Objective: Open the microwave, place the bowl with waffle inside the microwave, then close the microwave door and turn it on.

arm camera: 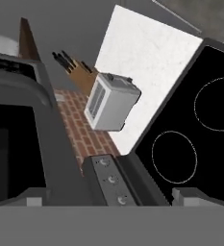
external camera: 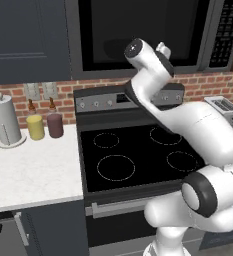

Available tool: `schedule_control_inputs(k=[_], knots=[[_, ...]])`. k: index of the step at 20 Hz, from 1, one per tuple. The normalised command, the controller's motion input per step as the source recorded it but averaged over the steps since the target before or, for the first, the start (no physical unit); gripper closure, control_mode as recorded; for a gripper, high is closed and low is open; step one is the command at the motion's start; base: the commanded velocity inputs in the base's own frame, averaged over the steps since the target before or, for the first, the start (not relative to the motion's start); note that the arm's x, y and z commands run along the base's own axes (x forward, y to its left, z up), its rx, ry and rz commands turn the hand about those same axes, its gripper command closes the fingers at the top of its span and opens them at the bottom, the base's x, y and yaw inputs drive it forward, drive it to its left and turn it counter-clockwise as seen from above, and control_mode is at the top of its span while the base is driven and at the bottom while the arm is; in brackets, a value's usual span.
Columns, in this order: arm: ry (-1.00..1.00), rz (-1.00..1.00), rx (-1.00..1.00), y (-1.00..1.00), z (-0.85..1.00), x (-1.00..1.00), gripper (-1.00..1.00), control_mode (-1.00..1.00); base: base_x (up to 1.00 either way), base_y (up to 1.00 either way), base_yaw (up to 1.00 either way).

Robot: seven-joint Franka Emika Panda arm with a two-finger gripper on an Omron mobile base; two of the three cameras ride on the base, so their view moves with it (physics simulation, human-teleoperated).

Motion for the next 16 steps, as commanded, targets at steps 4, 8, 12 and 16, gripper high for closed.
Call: schedule_control_inputs(k=[4, 8, 12, 16], knots=[[-0.29, 0.31, 0.35, -0.77, 0.31, -1.0, -1.0, -1.0, 0.0, 0.0, 0.0], [-0.3, 0.35, 0.39, -0.98, 0.04, -1.0, -1.0, -1.0, 0.0, 0.0, 0.0], [-0.39, 0.38, 0.33, -0.99, 0.06, -0.78, -1.0, -1.0, 0.0, 0.0, 0.0], [-0.55, 0.45, 0.15, -0.97, 0.64, -0.33, -1.0, -1.0, 0.0, 0.0, 0.0]])
